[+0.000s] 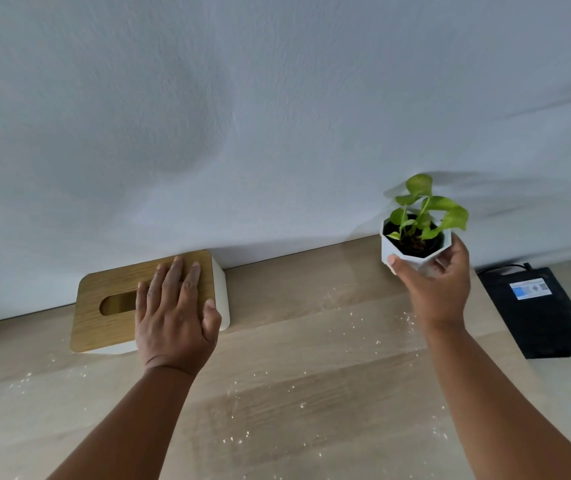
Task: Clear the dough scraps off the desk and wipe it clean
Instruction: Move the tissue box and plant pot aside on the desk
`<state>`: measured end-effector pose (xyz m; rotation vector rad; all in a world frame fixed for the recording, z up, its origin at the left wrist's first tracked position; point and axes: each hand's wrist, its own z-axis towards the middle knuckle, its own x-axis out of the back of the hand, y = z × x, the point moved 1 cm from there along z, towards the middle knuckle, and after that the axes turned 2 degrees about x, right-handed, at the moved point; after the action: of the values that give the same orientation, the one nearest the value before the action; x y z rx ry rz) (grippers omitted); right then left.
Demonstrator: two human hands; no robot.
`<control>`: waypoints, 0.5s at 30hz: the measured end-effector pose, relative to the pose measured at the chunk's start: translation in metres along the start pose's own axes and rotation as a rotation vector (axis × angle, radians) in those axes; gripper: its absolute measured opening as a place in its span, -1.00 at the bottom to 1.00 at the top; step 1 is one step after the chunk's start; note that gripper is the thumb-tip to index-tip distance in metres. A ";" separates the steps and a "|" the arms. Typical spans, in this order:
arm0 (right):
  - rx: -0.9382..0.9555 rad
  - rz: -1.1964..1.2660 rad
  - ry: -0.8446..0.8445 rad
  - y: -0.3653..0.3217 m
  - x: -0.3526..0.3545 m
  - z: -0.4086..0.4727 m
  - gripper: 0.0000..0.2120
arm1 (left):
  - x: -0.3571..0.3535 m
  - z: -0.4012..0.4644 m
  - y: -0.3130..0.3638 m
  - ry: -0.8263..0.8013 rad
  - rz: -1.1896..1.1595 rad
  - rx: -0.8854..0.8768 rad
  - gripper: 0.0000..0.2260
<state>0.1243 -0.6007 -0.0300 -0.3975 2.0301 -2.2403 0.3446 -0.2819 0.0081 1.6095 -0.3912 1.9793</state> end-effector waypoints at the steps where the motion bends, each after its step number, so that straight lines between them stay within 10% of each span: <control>1: -0.010 0.003 0.017 0.000 0.003 0.004 -0.24 | 0.000 0.000 0.000 0.003 0.000 0.000 -0.41; 15: -0.058 0.078 0.029 0.018 0.018 0.021 -0.13 | -0.001 0.000 0.000 0.001 -0.001 0.002 -0.41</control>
<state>0.1102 -0.6277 -0.0436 -0.2864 2.0913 -2.1584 0.3450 -0.2823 0.0072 1.6100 -0.3878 1.9805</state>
